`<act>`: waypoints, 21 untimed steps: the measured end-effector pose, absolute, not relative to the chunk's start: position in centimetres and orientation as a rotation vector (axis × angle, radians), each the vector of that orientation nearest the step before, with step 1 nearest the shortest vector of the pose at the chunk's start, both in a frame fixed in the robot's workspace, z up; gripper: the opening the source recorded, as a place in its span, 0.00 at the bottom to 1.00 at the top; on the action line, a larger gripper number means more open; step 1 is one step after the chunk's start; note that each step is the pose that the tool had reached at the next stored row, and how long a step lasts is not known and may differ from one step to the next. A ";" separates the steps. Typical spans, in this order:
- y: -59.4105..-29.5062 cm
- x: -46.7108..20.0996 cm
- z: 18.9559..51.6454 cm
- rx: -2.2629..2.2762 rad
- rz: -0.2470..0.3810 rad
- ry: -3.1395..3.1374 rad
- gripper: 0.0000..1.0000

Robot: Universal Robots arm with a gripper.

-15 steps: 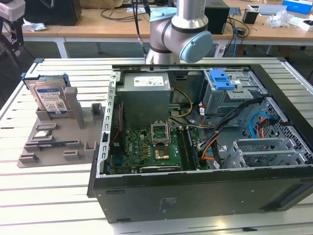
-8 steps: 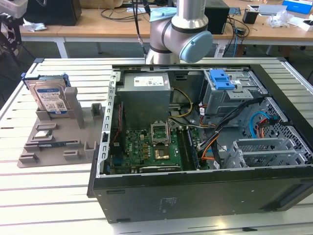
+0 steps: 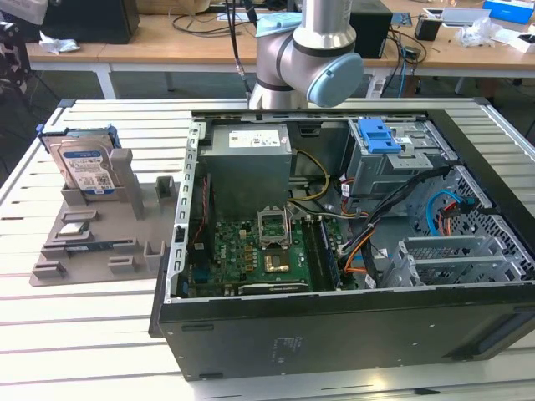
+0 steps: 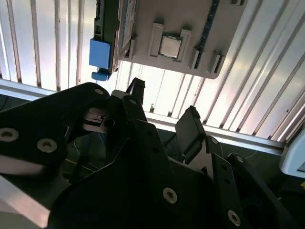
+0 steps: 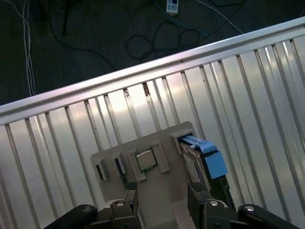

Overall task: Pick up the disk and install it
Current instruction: 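Pick up the disk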

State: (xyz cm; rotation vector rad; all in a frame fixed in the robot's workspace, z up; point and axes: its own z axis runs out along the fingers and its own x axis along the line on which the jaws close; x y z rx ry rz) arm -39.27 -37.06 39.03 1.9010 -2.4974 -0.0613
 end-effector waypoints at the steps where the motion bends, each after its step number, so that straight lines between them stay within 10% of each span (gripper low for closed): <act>1: -37.1 -39.3 39.0 1.935 -0.061 -2.471 0.54; 21: -37.1 -39.3 39.0 2.391 -0.059 -2.020 0.54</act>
